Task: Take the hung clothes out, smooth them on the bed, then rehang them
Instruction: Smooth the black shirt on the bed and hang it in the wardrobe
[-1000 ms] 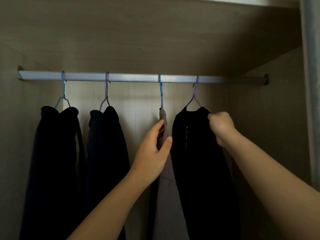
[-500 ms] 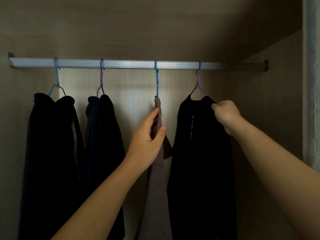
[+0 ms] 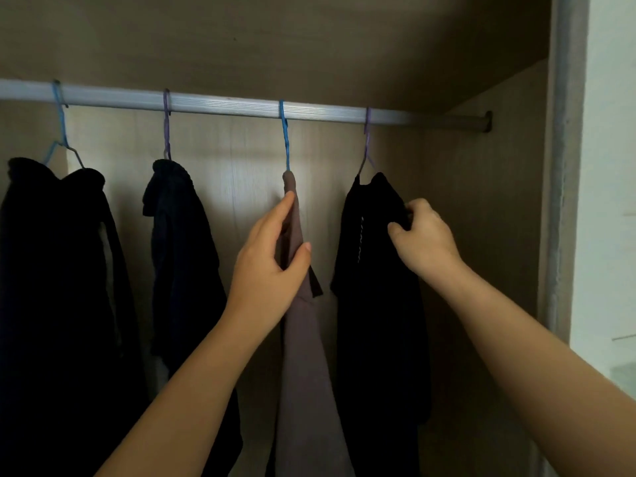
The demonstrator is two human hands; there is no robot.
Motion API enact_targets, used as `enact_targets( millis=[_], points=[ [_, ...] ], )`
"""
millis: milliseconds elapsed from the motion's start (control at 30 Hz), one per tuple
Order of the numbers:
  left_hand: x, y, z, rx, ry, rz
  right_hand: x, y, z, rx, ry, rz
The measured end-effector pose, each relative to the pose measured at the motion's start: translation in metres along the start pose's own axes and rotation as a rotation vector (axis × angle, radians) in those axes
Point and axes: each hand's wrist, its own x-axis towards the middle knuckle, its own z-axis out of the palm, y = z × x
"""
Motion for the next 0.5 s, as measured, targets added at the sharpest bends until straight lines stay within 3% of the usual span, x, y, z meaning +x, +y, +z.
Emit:
enact_targets(
  millis=[333,500],
  points=[
    [-0.051,-0.001,0.007,-0.093,0.047,-0.059,-0.118,0.042,-0.008,-0.181,0.253,-0.403],
    [-0.077,-0.004,0.005,-0.145,0.021,-0.138,-0.155,0.09,-0.005,-0.314,0.449,-0.339]
  ],
)
